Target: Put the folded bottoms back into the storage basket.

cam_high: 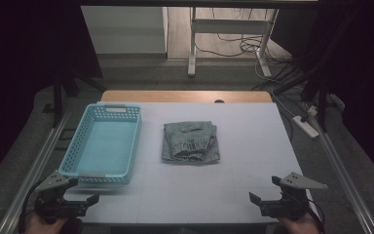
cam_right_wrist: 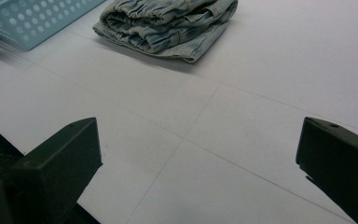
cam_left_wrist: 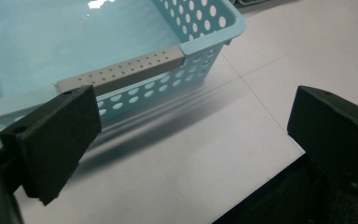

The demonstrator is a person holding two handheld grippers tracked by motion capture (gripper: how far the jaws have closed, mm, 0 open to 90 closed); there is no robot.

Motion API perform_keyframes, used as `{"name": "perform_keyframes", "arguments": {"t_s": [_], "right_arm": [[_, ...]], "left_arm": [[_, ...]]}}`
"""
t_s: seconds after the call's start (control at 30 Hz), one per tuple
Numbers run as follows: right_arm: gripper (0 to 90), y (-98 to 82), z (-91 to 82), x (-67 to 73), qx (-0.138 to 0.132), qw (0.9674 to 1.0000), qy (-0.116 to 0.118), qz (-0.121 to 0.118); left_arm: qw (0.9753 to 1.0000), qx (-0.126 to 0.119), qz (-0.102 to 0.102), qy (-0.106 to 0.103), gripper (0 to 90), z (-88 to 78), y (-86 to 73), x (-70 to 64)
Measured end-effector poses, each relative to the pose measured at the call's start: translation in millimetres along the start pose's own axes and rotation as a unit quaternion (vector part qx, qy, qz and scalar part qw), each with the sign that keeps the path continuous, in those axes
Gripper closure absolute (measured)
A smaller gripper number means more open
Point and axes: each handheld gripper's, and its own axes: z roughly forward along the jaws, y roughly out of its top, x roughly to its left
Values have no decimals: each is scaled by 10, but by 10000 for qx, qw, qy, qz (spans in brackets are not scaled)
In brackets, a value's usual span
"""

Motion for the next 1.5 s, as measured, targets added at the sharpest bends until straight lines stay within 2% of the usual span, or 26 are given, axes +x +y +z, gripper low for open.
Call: {"name": "perform_keyframes", "arguments": {"t_s": [0.13, 0.33, 0.63, 0.83, 0.93, 1.2, 1.3, 1.5], "right_arm": [[2, 2, 6, -1, 38, 10000, 58, -25], [2, 5, 17, -5, 84, 9999, 98, 1], [3, 7, 23, -1, 115, 9999, 110, -36], [3, 9, 28, 2, 145, 9998, 136, -48], [3, 10, 33, 5, 167, 9997, 149, -72], [3, 11, 40, 6, 190, 9996, 193, -98], [4, 11, 42, 7, 203, 9995, 205, -109], [4, 12, 46, 8, 219, 9994, 218, -125]], "left_arm": [[9999, 92, 86, -48, 23, 20, 10, -10], [9998, 95, 64, -135, 23, 19, 10, 3], [9998, 145, 65, -147, 20, 25, 17, 6], [9997, 102, 111, -207, 4, 18, 17, -3], [9995, 35, 120, -302, 0, 12, 25, -3], [9993, -57, 74, -368, 0, -3, 42, 16], [9988, -140, 65, -461, 0, -7, 51, 21], [9986, -154, 158, -488, 0, 6, 65, 7]]}}
